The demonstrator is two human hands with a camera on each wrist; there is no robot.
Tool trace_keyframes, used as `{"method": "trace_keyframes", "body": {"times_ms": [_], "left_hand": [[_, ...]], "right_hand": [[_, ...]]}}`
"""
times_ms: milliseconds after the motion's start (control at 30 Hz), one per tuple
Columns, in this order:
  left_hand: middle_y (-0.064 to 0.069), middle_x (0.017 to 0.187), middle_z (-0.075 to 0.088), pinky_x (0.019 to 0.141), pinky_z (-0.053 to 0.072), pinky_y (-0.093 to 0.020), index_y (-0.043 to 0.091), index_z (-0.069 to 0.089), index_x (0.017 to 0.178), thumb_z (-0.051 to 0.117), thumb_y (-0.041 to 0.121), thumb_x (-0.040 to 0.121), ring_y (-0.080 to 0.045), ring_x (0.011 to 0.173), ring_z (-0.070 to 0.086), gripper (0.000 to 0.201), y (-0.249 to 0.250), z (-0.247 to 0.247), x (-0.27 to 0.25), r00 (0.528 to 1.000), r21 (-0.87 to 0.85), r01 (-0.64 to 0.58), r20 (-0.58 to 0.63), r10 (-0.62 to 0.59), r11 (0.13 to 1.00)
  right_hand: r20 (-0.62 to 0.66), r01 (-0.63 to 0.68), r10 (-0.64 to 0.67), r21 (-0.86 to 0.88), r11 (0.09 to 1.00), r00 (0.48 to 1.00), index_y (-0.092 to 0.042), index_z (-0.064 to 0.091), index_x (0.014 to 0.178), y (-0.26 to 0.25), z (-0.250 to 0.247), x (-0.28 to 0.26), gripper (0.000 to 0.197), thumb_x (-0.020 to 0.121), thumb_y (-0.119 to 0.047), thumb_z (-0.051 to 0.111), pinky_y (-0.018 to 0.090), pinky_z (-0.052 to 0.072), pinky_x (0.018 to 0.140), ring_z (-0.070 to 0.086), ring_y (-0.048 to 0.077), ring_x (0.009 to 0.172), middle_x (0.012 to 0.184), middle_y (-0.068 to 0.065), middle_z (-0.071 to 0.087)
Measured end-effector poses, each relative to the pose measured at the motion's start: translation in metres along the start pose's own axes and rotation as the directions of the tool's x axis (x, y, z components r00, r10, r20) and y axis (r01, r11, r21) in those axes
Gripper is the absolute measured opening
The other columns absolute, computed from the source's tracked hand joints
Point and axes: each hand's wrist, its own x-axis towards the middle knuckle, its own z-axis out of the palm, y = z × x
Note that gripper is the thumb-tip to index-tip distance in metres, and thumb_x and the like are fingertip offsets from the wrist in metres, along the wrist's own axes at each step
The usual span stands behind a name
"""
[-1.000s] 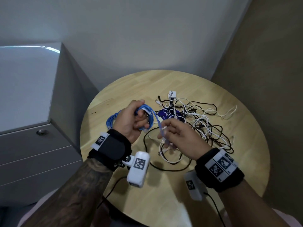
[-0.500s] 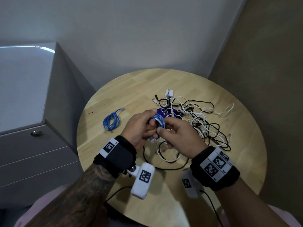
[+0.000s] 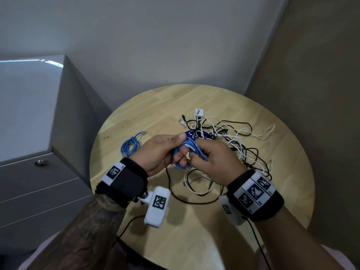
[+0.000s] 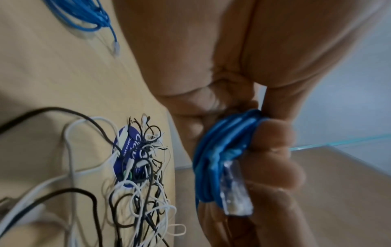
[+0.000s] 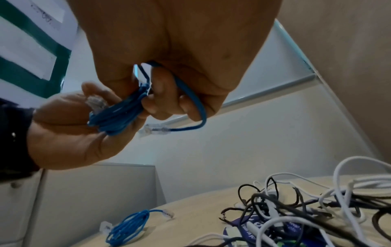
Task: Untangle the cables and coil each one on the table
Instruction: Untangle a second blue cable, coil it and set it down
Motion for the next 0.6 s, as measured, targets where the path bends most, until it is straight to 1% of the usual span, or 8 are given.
{"method": "trace_keyframes", "body": {"times_ms": [67, 200, 267, 333, 367, 433, 533, 600], "left_hand": [[-0.006, 0.052, 0.041, 0.065, 0.048, -0.031, 0.002, 0.058, 0.073, 0.057, 0.038, 0.090, -0.022, 0.054, 0.050, 0.040, -0.001, 0.001, 0.001, 1.000, 0.007, 0.013, -0.014, -0.013, 1.000], [-0.003, 0.049, 0.038, 0.061, 0.043, -0.028, 0.001, 0.053, 0.075, 0.053, 0.036, 0.089, -0.020, 0.051, 0.045, 0.038, -0.001, 0.007, 0.002, 0.996, 0.000, 0.037, -0.077, -0.037, 0.999], [-0.002, 0.048, 0.038, 0.059, 0.044, -0.026, 0.001, 0.053, 0.074, 0.052, 0.036, 0.089, -0.020, 0.050, 0.045, 0.039, 0.000, 0.008, 0.002, 0.995, 0.027, 0.018, -0.096, -0.015, 0.999], [-0.002, 0.049, 0.038, 0.058, 0.044, -0.025, 0.001, 0.054, 0.072, 0.051, 0.037, 0.090, -0.020, 0.050, 0.046, 0.041, 0.001, 0.007, 0.002, 0.993, 0.091, -0.022, -0.111, 0.032, 0.996], [-0.002, 0.049, 0.037, 0.057, 0.043, -0.024, 0.001, 0.054, 0.071, 0.051, 0.037, 0.092, -0.020, 0.050, 0.045, 0.042, 0.002, 0.008, 0.001, 0.991, 0.102, -0.036, -0.122, 0.048, 0.994], [-0.001, 0.049, 0.034, 0.053, 0.036, -0.023, 0.005, 0.053, 0.067, 0.050, 0.035, 0.096, -0.016, 0.047, 0.037, 0.042, 0.000, 0.014, 0.001, 0.980, 0.034, -0.029, -0.196, 0.035, 0.999], [0.000, 0.050, 0.037, 0.043, 0.025, -0.019, 0.012, 0.049, 0.061, 0.055, 0.027, 0.098, -0.010, 0.040, 0.027, 0.040, -0.007, 0.027, 0.004, 0.922, -0.079, -0.029, -0.388, -0.004, 0.996], [-0.002, 0.051, 0.036, 0.037, 0.024, -0.018, 0.012, 0.048, 0.064, 0.056, 0.020, 0.096, -0.009, 0.035, 0.026, 0.034, -0.008, 0.027, 0.006, 0.859, -0.090, -0.057, -0.512, 0.003, 0.994]], "right_hand": [[0.001, -0.001, 0.001, -0.062, 0.998, 1.000, -0.039, 0.055, 0.083, 0.000, 0.001, 0.000, 0.008, 0.079, -0.045, 0.050, 0.032, 0.043, 0.057, 0.050, 0.006, 0.058, 0.061, -0.011, 0.054], [0.010, -0.036, 0.037, -0.106, 0.994, 0.999, -0.029, 0.061, 0.086, 0.001, 0.002, 0.002, 0.016, 0.082, -0.042, 0.052, 0.033, 0.046, 0.059, 0.052, 0.011, 0.060, 0.063, -0.009, 0.057], [0.015, -0.039, 0.041, -0.112, 0.993, 0.999, -0.033, 0.057, 0.082, 0.000, 0.002, 0.002, 0.010, 0.082, -0.041, 0.051, 0.031, 0.042, 0.057, 0.050, 0.009, 0.059, 0.061, -0.010, 0.054], [0.014, -0.035, 0.037, -0.119, 0.992, 0.999, -0.033, 0.054, 0.079, -0.002, 0.002, 0.002, 0.010, 0.082, -0.042, 0.050, 0.032, 0.040, 0.055, 0.050, 0.010, 0.059, 0.060, -0.010, 0.052], [0.010, -0.036, 0.037, -0.121, 0.992, 0.999, -0.031, 0.053, 0.079, -0.003, 0.002, 0.002, 0.013, 0.081, -0.044, 0.049, 0.033, 0.041, 0.055, 0.049, 0.011, 0.059, 0.060, -0.009, 0.052], [0.001, -0.049, 0.050, -0.125, 0.991, 0.999, -0.024, 0.054, 0.079, -0.005, 0.003, 0.002, 0.024, 0.080, -0.047, 0.046, 0.036, 0.043, 0.056, 0.050, 0.016, 0.059, 0.061, -0.006, 0.052], [0.014, -0.058, 0.060, -0.090, 0.994, 0.998, -0.019, 0.052, 0.077, -0.006, 0.010, 0.000, 0.026, 0.084, -0.044, 0.049, 0.039, 0.041, 0.057, 0.047, 0.018, 0.058, 0.060, -0.002, 0.050], [0.037, -0.062, 0.062, 0.010, 0.998, 0.997, -0.017, 0.055, 0.079, -0.004, 0.014, -0.002, 0.030, 0.089, -0.044, 0.056, 0.039, 0.041, 0.058, 0.048, 0.019, 0.060, 0.063, 0.002, 0.051]]}}
